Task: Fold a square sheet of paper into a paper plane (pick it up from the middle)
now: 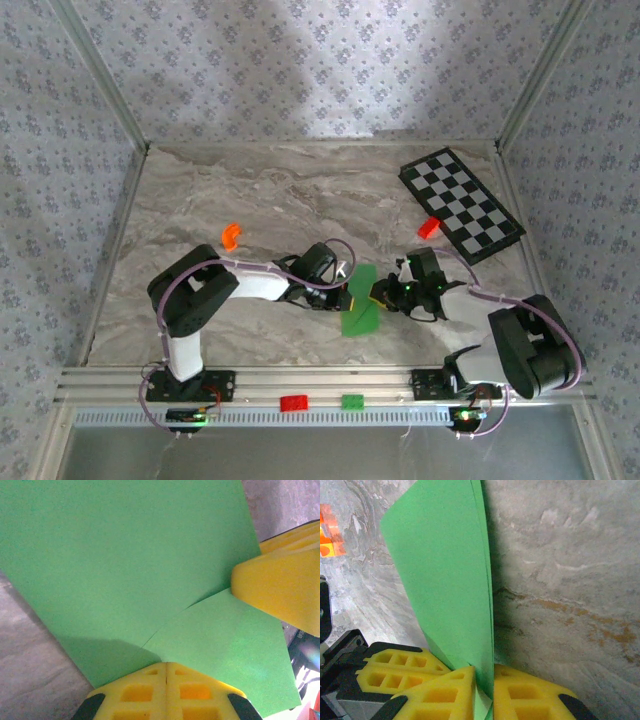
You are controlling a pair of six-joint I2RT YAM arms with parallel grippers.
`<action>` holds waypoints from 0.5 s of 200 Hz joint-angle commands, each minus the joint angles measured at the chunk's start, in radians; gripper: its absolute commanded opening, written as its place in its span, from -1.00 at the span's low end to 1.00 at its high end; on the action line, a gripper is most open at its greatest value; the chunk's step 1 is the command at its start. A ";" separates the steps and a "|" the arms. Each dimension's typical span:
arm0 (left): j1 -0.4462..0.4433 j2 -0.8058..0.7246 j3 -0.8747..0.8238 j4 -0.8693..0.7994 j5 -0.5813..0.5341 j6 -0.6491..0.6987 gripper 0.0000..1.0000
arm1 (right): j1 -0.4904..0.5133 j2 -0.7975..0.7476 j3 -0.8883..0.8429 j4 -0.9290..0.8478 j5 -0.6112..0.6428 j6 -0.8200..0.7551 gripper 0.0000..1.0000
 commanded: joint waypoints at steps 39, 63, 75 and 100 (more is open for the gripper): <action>-0.002 -0.057 -0.014 0.003 0.006 -0.005 -0.90 | -0.010 0.001 -0.012 0.019 -0.028 -0.023 -0.76; -0.003 -0.114 -0.027 0.002 -0.012 0.001 -0.82 | -0.010 -0.020 0.003 0.009 -0.040 -0.024 -0.83; -0.002 -0.160 -0.038 -0.008 -0.046 0.007 -0.79 | -0.011 -0.041 0.018 -0.018 -0.031 -0.027 -0.83; 0.001 -0.271 -0.064 -0.062 -0.154 0.031 -0.76 | -0.007 -0.100 0.067 -0.118 0.018 -0.053 -0.85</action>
